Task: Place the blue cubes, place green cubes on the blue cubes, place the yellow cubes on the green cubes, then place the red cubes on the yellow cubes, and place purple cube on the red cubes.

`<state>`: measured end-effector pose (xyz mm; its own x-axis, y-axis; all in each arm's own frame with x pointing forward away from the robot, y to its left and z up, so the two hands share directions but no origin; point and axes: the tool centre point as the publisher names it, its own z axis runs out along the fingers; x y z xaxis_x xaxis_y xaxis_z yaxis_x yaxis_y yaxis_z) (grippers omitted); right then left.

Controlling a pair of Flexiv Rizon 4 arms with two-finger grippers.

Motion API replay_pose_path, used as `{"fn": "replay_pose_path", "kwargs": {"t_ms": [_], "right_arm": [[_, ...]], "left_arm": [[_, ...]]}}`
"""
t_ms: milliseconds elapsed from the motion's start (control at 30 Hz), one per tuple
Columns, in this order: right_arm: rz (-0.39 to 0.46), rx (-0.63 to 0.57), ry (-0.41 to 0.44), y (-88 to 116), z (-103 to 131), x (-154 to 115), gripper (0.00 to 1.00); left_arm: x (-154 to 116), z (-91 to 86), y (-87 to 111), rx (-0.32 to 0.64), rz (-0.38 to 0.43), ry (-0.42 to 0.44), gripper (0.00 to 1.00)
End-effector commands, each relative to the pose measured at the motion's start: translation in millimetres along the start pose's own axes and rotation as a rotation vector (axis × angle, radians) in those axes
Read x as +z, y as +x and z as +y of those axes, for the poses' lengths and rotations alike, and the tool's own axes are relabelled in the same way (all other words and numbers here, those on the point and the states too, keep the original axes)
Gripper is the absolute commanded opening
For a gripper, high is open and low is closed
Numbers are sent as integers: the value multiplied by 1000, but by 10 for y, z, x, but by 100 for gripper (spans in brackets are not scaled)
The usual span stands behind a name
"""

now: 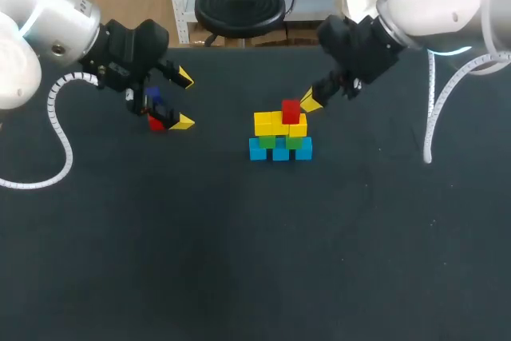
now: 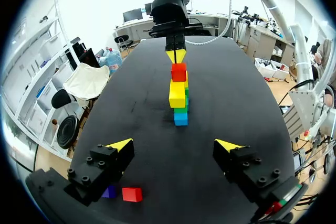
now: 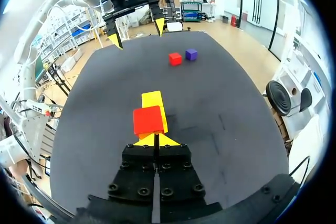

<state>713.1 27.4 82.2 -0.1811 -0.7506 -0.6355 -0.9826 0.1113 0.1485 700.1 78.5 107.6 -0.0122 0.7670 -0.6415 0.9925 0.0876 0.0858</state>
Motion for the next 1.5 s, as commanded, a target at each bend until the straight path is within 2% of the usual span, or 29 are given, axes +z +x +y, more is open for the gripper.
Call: {"fn": "replay_pose_path", "kwargs": {"t_ms": [33,233,267,300,333,367,500,833,1200,1500], "right_arm": [[1,3,0,2,-8,-7,0],[-17,27,40,63,102,-127,0],[-23,30,49,70,136,-169,6],[-22,32,60,76,176,-218,38],[-32,31,63,85,209,-261,96],[-41,7,52,89,240,-303,100],[-19,-57,12,24,364,-424,100],[-9,-59,18,31,500,-624,100],[-139,-101,26,225,611,-737,100],[-132,-101,30,197,688,-820,100]], "left_arm": [[0,-1,2,1,1,-1,100],[0,-1,2,1,1,-1,100],[0,-1,2,1,1,-1,100],[0,-1,2,1,1,-1,100],[0,-1,2,1,1,-1,100],[0,-1,2,1,1,-1,100],[0,-1,2,1,1,-1,100],[0,-1,2,1,1,-1,100],[0,-1,2,1,1,-1,100],[0,-1,2,1,1,-1,100]]}}
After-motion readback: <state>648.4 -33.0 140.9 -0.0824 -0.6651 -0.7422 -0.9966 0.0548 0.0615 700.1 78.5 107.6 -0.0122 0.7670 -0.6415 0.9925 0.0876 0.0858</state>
